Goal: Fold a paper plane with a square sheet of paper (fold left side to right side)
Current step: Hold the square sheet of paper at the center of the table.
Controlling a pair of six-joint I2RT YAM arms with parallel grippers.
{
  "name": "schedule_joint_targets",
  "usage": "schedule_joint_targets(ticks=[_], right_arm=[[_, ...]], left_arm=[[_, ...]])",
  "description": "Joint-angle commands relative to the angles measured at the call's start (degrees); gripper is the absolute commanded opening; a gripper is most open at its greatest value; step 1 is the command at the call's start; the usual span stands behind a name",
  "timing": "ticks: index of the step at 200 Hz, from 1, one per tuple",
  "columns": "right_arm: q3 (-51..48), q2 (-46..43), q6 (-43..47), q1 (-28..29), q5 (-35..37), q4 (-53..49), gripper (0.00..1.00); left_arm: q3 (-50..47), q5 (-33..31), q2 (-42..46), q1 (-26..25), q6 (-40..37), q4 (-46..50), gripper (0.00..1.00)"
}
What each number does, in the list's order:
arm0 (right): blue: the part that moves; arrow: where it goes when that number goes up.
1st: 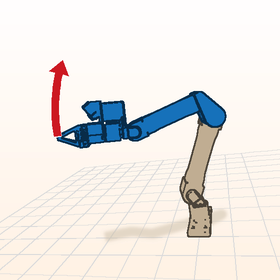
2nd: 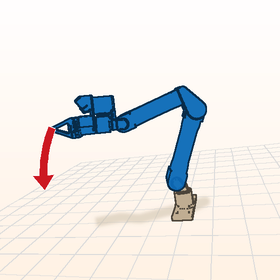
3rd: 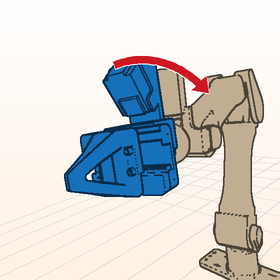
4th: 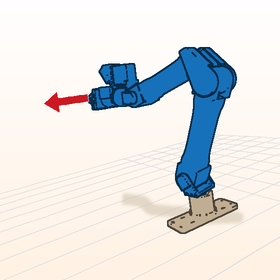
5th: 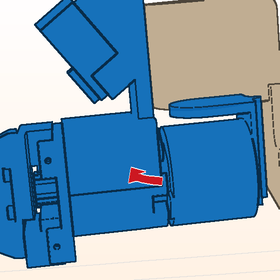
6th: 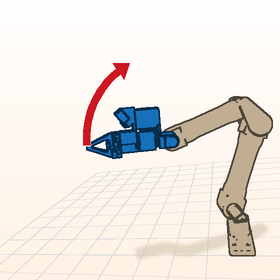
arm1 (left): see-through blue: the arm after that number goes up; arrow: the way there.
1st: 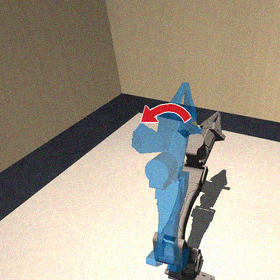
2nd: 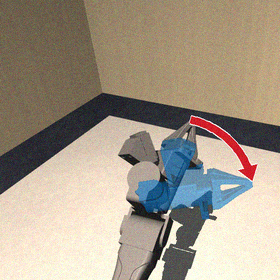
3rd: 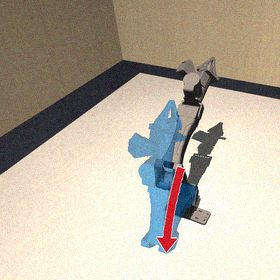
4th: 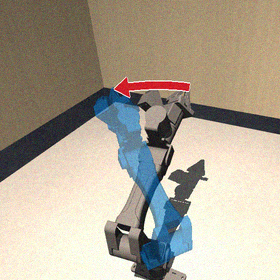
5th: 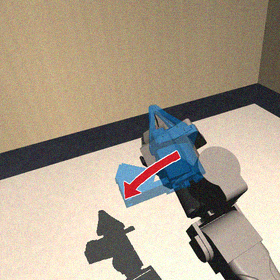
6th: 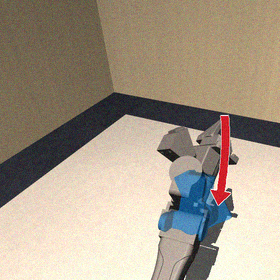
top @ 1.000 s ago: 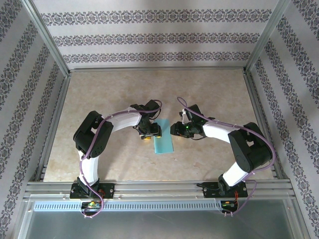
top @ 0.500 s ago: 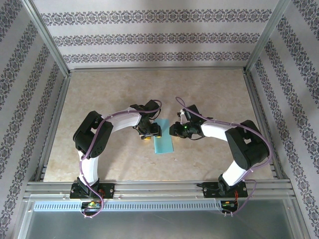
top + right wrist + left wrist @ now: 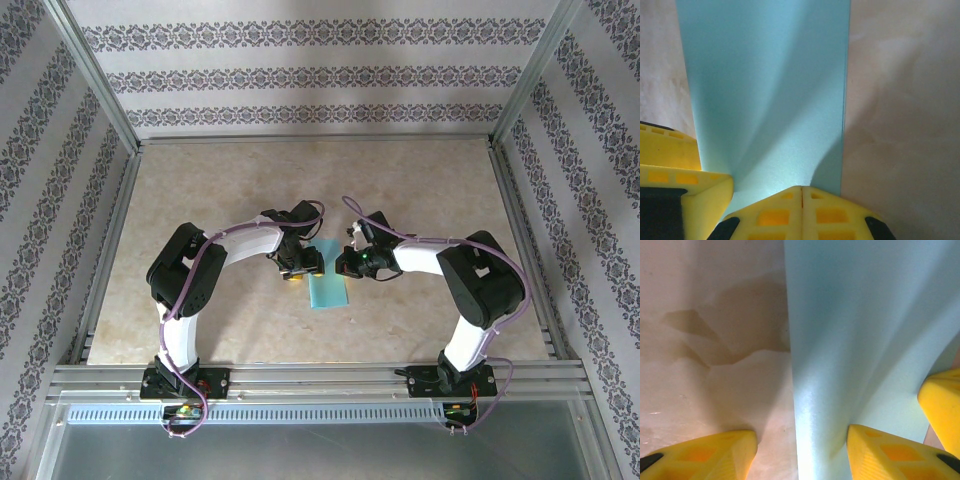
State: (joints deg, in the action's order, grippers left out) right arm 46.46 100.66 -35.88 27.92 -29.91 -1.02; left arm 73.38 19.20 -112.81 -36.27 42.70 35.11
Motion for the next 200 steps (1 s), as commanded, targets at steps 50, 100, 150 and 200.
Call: schedule_joint_targets(ticks=[50, 100, 150, 200], right_arm=[[-0.9, 3.4, 0.3, 0.7, 3.1, -3.9, 0.01], [-0.9, 4.2, 1.2, 0.6, 5.1, -6.3, 0.00], [-0.7, 4.4, 1.9, 0.7, 6.0, -7.7, 0.00], [-0.6, 4.3, 2.3, 0.8, 6.6, -8.4, 0.00]], left_arm=[[-3.7, -1.1, -3.1, -0.8, -1.4, -9.6, 0.56], [-4.9, 0.0, 6.2, 1.1, -3.5, -13.1, 0.63], [-7.9, 1.2, 11.7, 1.2, -4.7, -18.4, 0.53], [-10.8, 5.3, 12.0, 1.2, -4.1, -25.8, 0.27]])
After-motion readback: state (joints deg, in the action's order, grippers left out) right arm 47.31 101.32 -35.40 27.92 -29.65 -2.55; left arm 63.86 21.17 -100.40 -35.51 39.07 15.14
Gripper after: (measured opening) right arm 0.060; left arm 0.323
